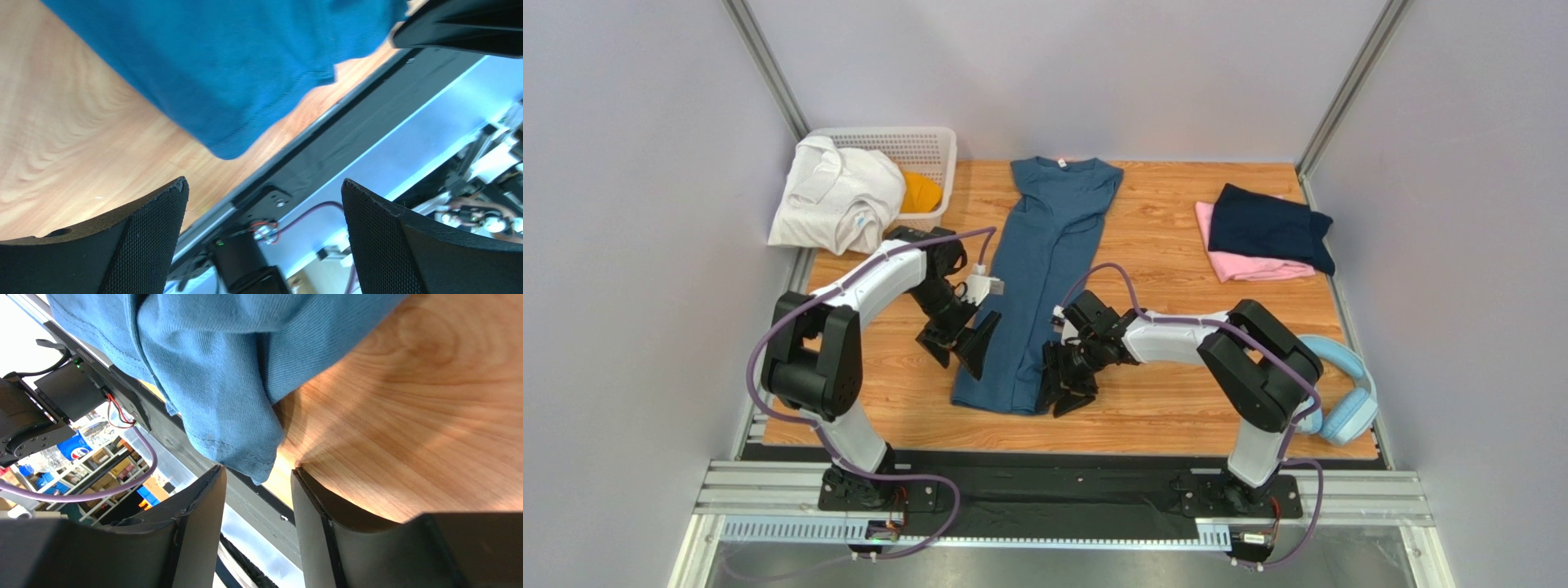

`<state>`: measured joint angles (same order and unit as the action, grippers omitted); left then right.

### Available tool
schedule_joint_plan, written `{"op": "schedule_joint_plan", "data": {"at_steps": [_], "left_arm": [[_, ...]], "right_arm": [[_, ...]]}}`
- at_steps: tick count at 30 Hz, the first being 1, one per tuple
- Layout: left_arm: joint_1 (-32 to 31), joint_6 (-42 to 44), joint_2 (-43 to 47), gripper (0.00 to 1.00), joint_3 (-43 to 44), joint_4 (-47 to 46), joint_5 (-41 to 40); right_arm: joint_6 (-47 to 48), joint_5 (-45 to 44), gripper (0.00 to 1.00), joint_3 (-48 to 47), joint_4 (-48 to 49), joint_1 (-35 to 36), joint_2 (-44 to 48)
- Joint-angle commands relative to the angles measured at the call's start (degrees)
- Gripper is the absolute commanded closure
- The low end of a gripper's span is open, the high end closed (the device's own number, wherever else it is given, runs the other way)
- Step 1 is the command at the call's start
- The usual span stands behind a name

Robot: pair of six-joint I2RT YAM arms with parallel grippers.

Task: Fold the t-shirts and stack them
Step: Grab the bottom of the folded rectangular tshirt with both arms

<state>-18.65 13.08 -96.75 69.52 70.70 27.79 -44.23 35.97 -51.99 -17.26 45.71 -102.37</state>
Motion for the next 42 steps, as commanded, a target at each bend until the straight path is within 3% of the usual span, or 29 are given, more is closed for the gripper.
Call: {"op": "schedule_joint_plan", "data": {"at_steps": [1, 5, 14, 32, 35, 38, 42], "left_arm": [[-0.1, 7.8, -5.3, 0.0, 2.6, 5.6, -5.2], [0.0, 11.5, -6.3, 0.0, 0.5, 3.2, -9.3], [0.1, 11.7, 2.7, 0.0, -5.4, -6.5, -2.3], [0.0, 9.1, -8.5, 0.01, -6.2, -8.9, -3.3], [0.0, 9.0, -9.8, 0.11, -5.9, -9.1, -2.9], [0.0, 8.2, -10.0, 0.29, -5.4, -9.4, -2.0], [-0.1, 7.1, -11.1, 0.36, -3.9, -8.8, -0.7]], "right_arm": [[-0.6, -1.9, 0.52, -0.4, 0.7, 0.1, 1.5], [-0.2, -1.2, 0.53, -1.9, 0.6, 0.1, 0.0], [-0.3, 0.1, 0.56, -5.4, 1.0, 0.1, -3.0], [-2.7, 0.8, 0.63, -5.0, 3.5, 0.2, -2.7], [-2.8, 0.9, 0.66, -5.1, 3.6, 0.1, -2.5], [-3.0, 0.9, 0.69, -5.0, 3.7, 0.2, -2.5], [-3.1, 1.1, 0.7, -4.5, 4.0, 0.1, -2.3]]}}
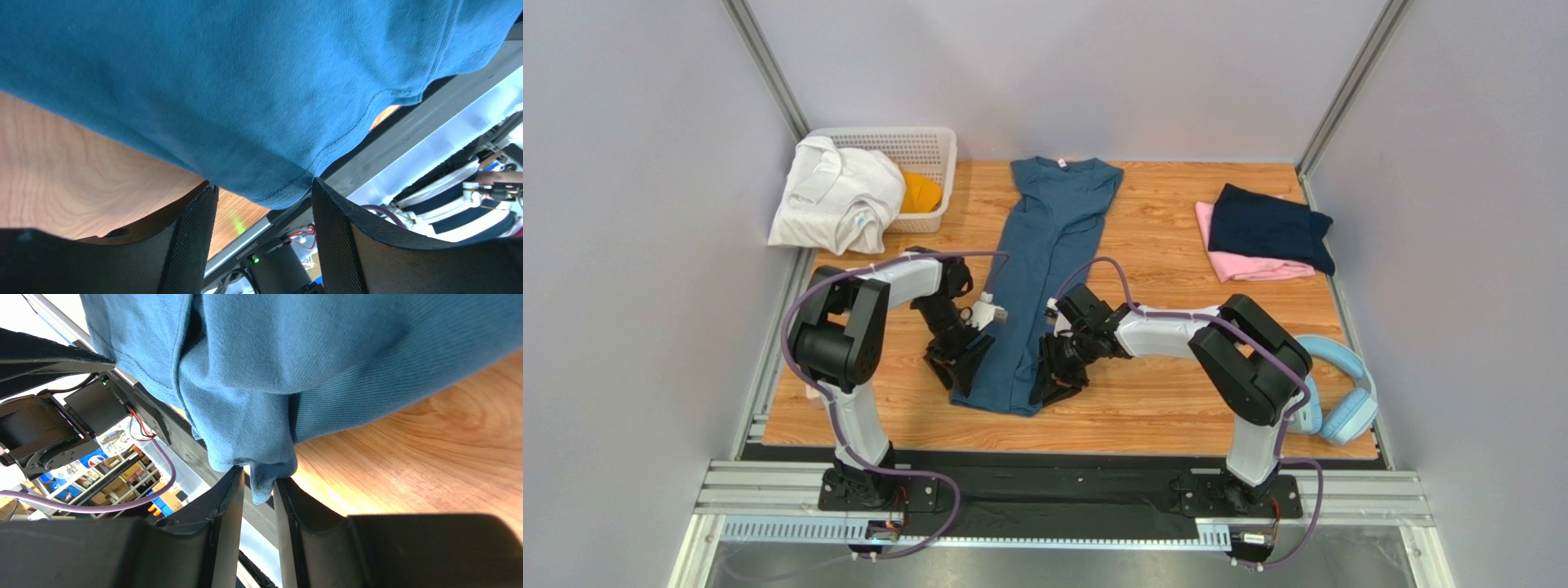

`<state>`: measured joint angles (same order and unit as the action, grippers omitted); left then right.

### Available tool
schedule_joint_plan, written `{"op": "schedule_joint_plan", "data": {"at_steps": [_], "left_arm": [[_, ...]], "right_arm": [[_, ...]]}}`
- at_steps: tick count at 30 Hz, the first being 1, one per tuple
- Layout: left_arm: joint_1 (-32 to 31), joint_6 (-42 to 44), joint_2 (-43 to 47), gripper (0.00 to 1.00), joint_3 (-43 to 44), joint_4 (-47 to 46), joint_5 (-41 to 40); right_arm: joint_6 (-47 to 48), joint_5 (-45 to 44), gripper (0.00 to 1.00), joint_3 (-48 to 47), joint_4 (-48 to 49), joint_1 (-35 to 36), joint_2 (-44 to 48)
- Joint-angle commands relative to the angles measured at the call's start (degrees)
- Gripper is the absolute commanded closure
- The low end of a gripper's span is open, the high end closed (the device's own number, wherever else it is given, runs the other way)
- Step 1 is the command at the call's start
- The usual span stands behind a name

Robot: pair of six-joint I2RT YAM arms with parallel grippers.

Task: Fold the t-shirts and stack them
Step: Grab the bottom of the folded rectangular tshirt with both arms

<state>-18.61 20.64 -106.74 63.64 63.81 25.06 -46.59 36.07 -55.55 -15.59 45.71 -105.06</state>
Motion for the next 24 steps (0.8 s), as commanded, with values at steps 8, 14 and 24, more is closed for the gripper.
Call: {"op": "schedule_joint_plan", "data": {"at_steps": [8, 14, 24], "left_arm": [[-1.8, -1.0, -1.2, 0.35, 1.4, -1.9, -0.2], [-2.7, -1.3, -1.1, 0.82, 1.6, -1.8, 0.3], [-2.7, 1.6, 6.2, 1.0, 4.4, 6.3, 1.5]], "right_arm": [[-1.3, 1.0, 0.73, -0.3, 2.7, 0.2, 1.0], [-1.8, 1.4, 0.78, -0.4, 2.9, 0.2, 0.9], [0.0, 1.4, 0.97, 1.2, -5.6, 0.9, 6.9]]}}
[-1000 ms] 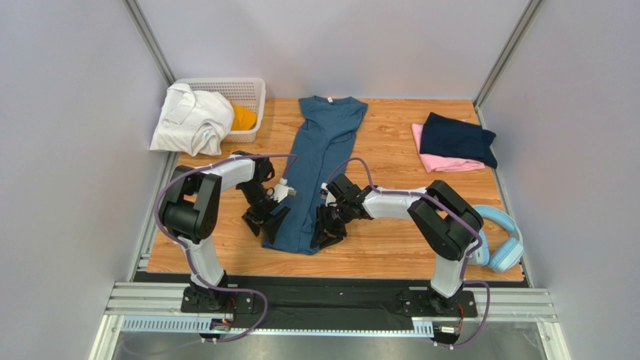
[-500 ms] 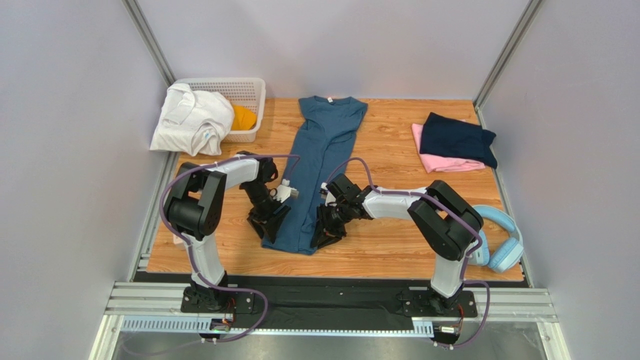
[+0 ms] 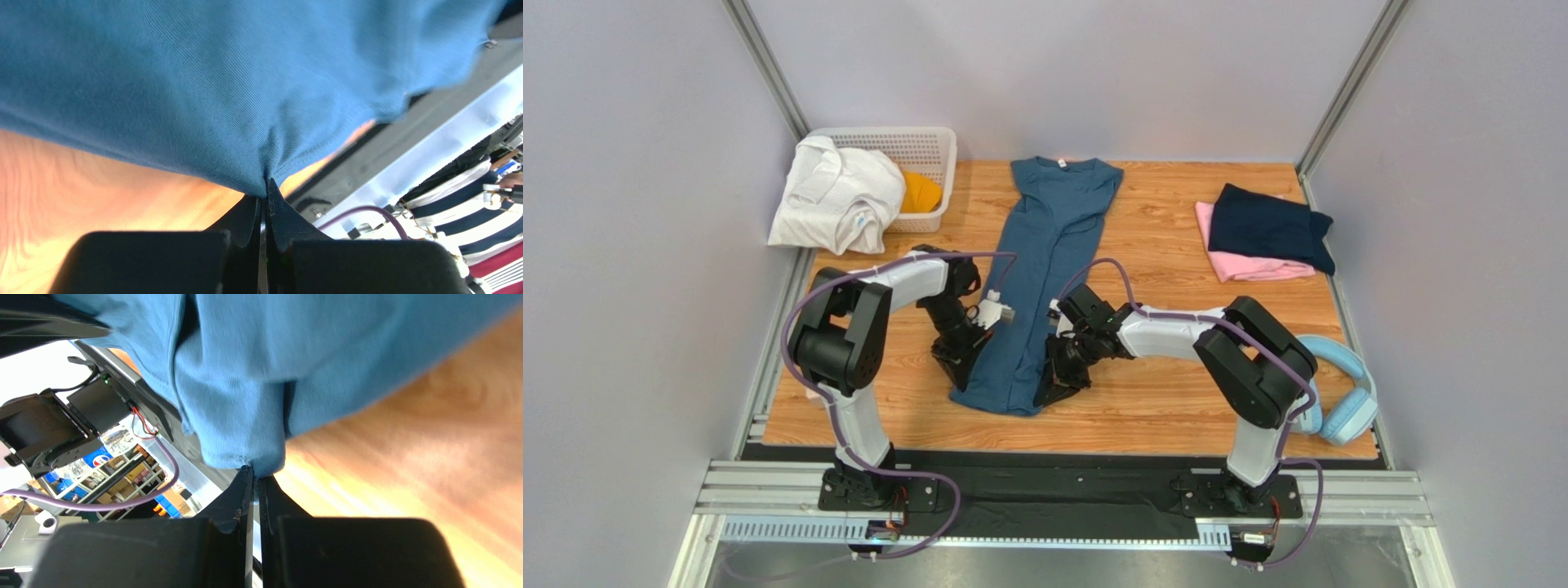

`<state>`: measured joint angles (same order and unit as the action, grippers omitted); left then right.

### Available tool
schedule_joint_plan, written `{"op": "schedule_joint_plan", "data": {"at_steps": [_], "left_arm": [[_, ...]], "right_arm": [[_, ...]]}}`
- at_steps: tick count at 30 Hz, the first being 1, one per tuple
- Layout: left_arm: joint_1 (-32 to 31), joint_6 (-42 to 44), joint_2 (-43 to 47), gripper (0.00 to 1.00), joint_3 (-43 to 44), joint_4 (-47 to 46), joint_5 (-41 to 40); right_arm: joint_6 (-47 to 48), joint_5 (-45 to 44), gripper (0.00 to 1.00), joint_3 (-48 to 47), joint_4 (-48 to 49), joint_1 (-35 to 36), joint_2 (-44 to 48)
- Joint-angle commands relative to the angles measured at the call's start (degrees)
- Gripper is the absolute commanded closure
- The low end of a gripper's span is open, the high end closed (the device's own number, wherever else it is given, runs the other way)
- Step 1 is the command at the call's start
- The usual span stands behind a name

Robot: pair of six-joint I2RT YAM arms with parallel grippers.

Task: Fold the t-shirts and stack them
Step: Grab the bottom of the folded rectangular tshirt with both arms, then fold the folded rectangular tshirt in 1/3 of the way

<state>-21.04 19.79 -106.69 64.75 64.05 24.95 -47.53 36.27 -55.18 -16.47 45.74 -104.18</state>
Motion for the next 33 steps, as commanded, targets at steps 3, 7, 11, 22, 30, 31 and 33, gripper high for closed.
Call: {"op": "schedule_joint_plan", "data": {"at_steps": [3, 7, 11, 22, 30, 31, 33], "left_arm": [[-0.3, 4.8, 9.9, 0.97, 4.1, 10.9, 2.3], [-0.4, 7.3, 14.0, 0.93, 4.2, 15.9, 3.3], [-0.5, 8.5, 16.7, 0.92, 3.5, 18.0, 2.6], [-0.9, 9.5, 14.1, 0.91, 7.5, 19.2, 2.6], [-0.9, 7.1, -0.8, 0.92, 27.8, 21.3, 4.7], [-0.9, 6.8, -4.6, 0.92, 32.9, 22.5, 5.4], [-0.9, 6.0, -8.9, 0.92, 38.2, 24.4, 6.9]], "right_arm": [[1.0, 1.1, 0.97, 2.7, -8.3, 2.2, 10.2], [-0.7, 0.6, 0.97, 4.4, -10.7, 3.9, 15.1], [-2.6, -0.2, 0.97, 5.6, -11.1, 5.1, 18.4], [-1.8, -3.0, 0.98, 1.3, -14.4, 4.8, 21.1], [3.2, -0.8, 0.98, -6.7, -16.4, -6.4, 14.1], [3.8, -0.2, 0.99, -7.6, -16.2, -7.4, 13.3], [4.6, 0.3, 0.99, -10.9, -16.1, -10.0, 11.3]]}}
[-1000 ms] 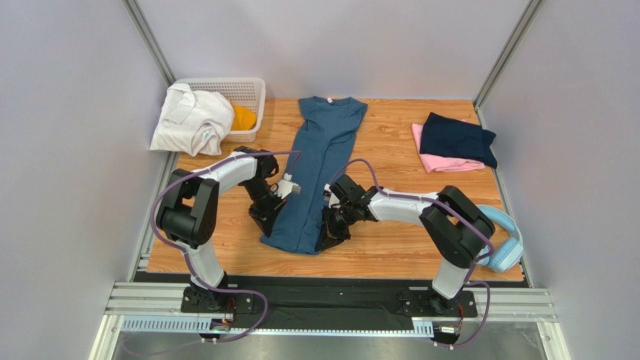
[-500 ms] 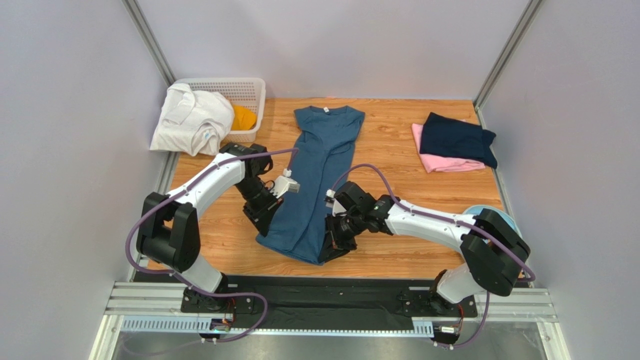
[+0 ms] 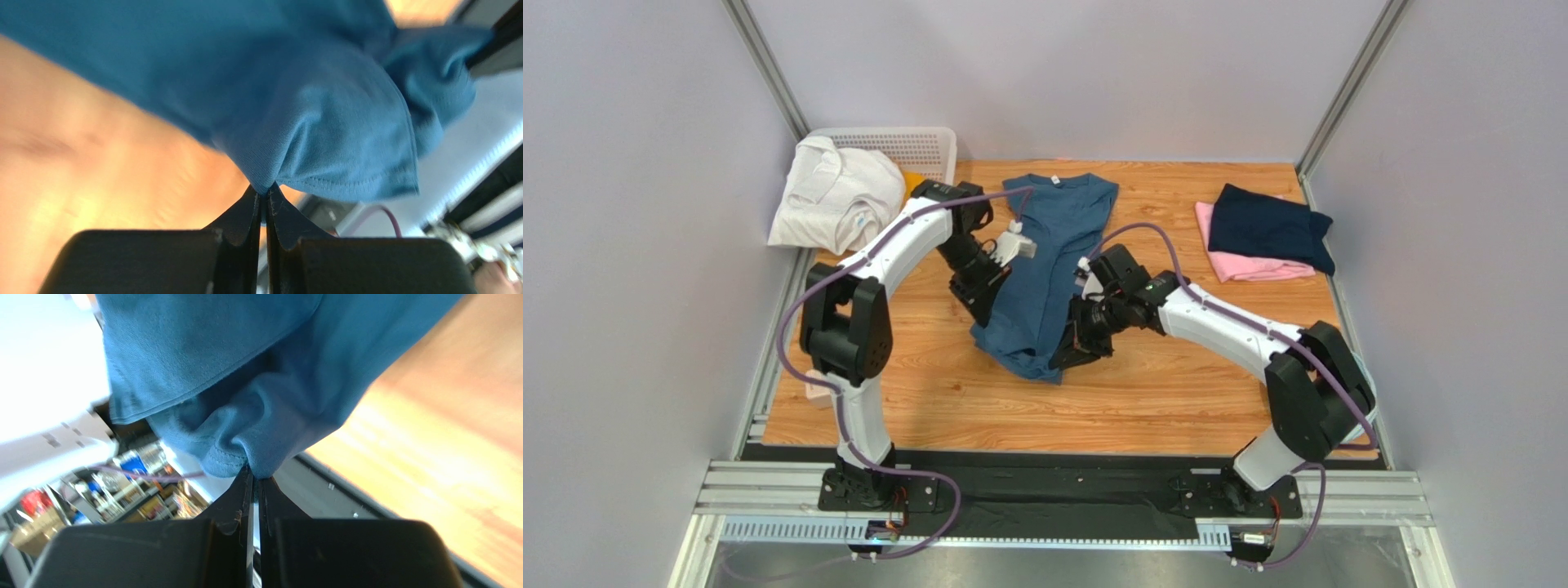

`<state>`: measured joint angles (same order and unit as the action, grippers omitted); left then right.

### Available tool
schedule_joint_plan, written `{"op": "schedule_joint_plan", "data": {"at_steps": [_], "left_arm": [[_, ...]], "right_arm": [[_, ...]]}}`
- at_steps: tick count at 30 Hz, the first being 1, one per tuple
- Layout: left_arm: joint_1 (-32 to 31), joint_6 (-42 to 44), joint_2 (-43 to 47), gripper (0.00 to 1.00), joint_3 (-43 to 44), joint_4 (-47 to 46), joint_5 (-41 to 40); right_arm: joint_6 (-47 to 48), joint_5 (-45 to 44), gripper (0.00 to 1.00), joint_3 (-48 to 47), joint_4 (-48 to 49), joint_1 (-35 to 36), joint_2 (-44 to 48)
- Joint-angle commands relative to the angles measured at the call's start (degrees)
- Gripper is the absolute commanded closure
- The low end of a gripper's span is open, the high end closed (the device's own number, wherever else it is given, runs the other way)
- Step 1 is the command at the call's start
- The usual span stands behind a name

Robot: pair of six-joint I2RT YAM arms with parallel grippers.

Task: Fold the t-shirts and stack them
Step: Fold the folded rectangular tshirt in 1/3 of the way

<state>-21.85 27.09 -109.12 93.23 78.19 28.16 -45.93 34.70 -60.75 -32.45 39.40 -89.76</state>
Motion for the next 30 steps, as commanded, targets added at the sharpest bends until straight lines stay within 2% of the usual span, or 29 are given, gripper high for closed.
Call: {"op": "schedule_joint_plan", "data": {"at_steps": [1, 9, 12, 17, 23, 25, 27, 29, 30], "left_arm": [[-0.1, -1.8, -10.4, 0.92, 15.1, 11.6, 3.9], [-0.1, -5.1, -26.9, 0.92, 40.1, 18.0, 2.7], [-0.1, -5.7, -30.3, 0.92, 43.6, 17.7, 0.2], [0.3, -6.0, -31.2, 0.93, 44.1, 17.0, -2.1], [1.5, -5.7, -27.7, 0.9, 40.3, 15.4, -5.7], [1.7, -5.6, -26.1, 0.77, 38.8, 14.5, -7.1], [2.0, -5.9, -25.3, 0.44, 37.8, 13.3, -10.8], [2.8, -6.3, -24.9, 0.01, 37.8, 12.9, -12.6], [3.0, -6.4, -24.6, 0.0, 38.3, 12.8, -12.8]], "right_arm": [[3.4, 2.5, 0.99, -6.4, -0.1, -4.5, -5.1], [8.0, 5.0, 0.99, -17.6, -1.8, -12.8, -15.6], [9.9, 5.2, 0.98, -22.5, -3.4, -14.8, -21.4], [12.1, 6.6, 0.9, -30.9, -7.4, -17.8, -32.7], [13.9, 7.6, 0.79, -43.5, -13.3, -19.8, -41.3], [14.2, 8.1, 0.68, -46.0, -15.5, -20.6, -44.1], [14.4, 7.1, 0.56, -49.2, -16.8, -21.0, -45.3], [14.7, 6.9, 0.5, -51.1, -18.7, -21.9, -46.3], [14.8, 6.2, 0.46, -52.4, -19.2, -22.3, -46.3]]}}
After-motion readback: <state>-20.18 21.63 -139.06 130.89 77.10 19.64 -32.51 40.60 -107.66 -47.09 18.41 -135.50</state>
